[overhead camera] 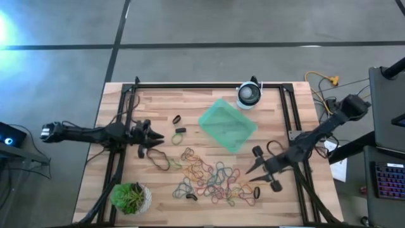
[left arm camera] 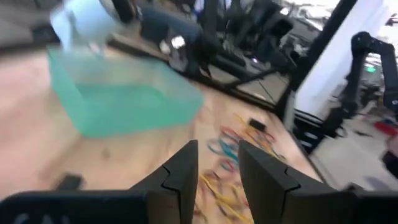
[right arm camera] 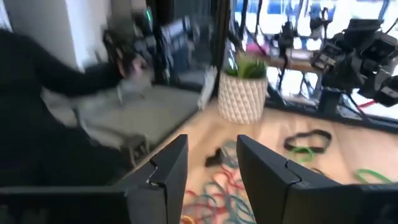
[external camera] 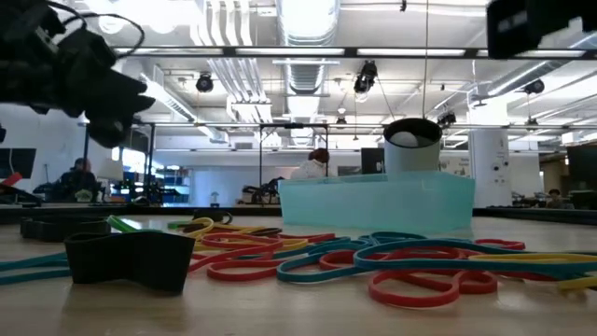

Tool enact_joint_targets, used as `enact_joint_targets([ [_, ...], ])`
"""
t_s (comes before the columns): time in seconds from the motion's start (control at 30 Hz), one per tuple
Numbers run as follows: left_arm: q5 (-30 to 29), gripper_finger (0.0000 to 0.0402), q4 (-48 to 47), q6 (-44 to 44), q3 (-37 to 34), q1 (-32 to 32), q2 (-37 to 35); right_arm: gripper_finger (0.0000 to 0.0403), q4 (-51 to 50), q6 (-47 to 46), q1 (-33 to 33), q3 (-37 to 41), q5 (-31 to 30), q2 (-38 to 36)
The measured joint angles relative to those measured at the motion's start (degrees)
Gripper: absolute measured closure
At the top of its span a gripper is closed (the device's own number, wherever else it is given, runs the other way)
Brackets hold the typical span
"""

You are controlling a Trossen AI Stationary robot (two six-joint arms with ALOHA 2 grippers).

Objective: Pick and place rubber bands into bin
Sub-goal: Put the black rubber band into the blue bin

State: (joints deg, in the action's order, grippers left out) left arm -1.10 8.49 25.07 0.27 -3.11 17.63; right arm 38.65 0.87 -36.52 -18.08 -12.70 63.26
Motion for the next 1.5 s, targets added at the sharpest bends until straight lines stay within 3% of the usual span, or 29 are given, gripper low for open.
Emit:
enact_joint_targets([
  [0.13,3.57,0.0303,0.26,1.99,0.0,-0.07,3.18,0.0271,-27.2,1.14,-0.01,-14.05,-6.01,2.49],
  [0.23,3.75,0.0303,2.23,0.49,0.0,-0.05,4.8,0.0271,-41.69,2.08,0.03,-23.37,-11.75,5.11],
  [0.53,7.23,0.0303,9.72,0.07,0.0,-0.03,7.12,0.0271,-57.35,12.6,0.03,-39.45,-12.98,9.66],
  [0.63,8.76,0.0303,10.91,0.08,0.0,-0.09,7.13,0.0271,-65.52,7.97,0.03,-43.46,-12.97,10.0],
  [0.77,8.95,0.0303,10.82,-1.13,0.0,-0.09,7.12,0.0271,-76.88,-4.75,0.01,-47.5,-12.89,9.95],
  [0.87,8.95,0.0303,10.82,-4.99,0.0,-0.09,7.4,0.0271,-82.52,-12.55,-0.36,-48.15,-11.16,9.94],
  [1.07,9.78,0.0303,10.18,-7.69,0.29,-0.09,7.84,0.0271,-83.41,-25.0,-0.68,-42.47,-1.87,10.02],
  [1.27,12.84,0.0303,9.81,-8.58,0.78,-0.12,7.86,0.0273,-82.68,-37.31,-3.54,-31.62,-2.26,10.04],
  [1.5,12.87,0.0303,6.7,-12.56,0.76,-0.12,8.55,0.0286,-70.22,-43.68,-6.52,-20.57,-1.99,10.04],
])
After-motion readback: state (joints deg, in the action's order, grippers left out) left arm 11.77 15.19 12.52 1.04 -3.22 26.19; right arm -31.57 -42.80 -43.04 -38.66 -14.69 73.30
